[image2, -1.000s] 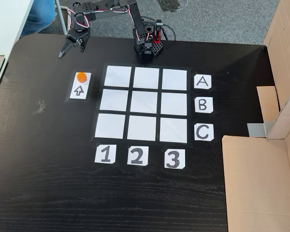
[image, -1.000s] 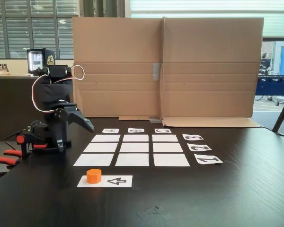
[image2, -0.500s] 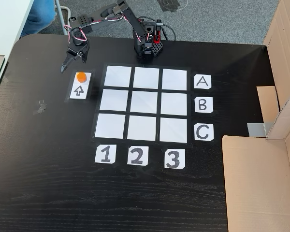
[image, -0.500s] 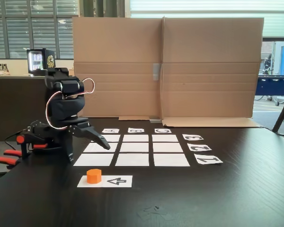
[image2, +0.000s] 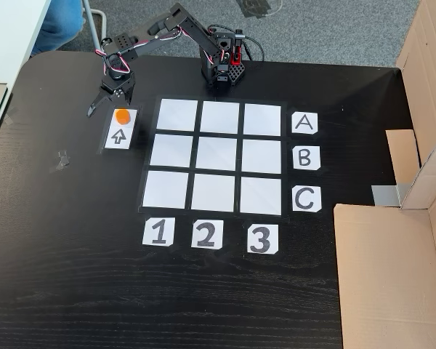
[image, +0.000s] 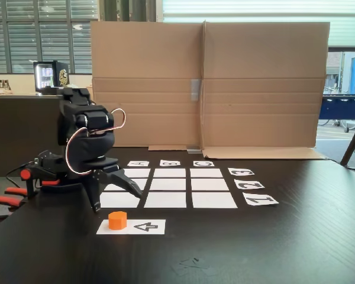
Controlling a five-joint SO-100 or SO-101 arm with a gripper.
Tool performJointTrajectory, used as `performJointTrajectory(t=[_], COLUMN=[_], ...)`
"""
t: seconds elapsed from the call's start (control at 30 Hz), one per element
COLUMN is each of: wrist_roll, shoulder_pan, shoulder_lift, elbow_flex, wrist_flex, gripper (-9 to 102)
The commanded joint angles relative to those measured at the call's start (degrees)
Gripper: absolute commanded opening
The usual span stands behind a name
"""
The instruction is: Pick up the round, orange token and place it in the grid on square B3.
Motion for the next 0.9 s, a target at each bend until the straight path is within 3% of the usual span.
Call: performJointTrajectory(t=[0.0, 0.63, 0.87], wrist_roll=[1.93, 6.77, 6.77], shoulder_pan=[-0.97, -0.35, -0.09], shoulder_lift=[-0.09, -2.11, -2.37], elbow_flex=[-2.20, -1.41, -0.70], wrist_flex=[-0.97, -4.57, -5.89], gripper=[75, 80, 73])
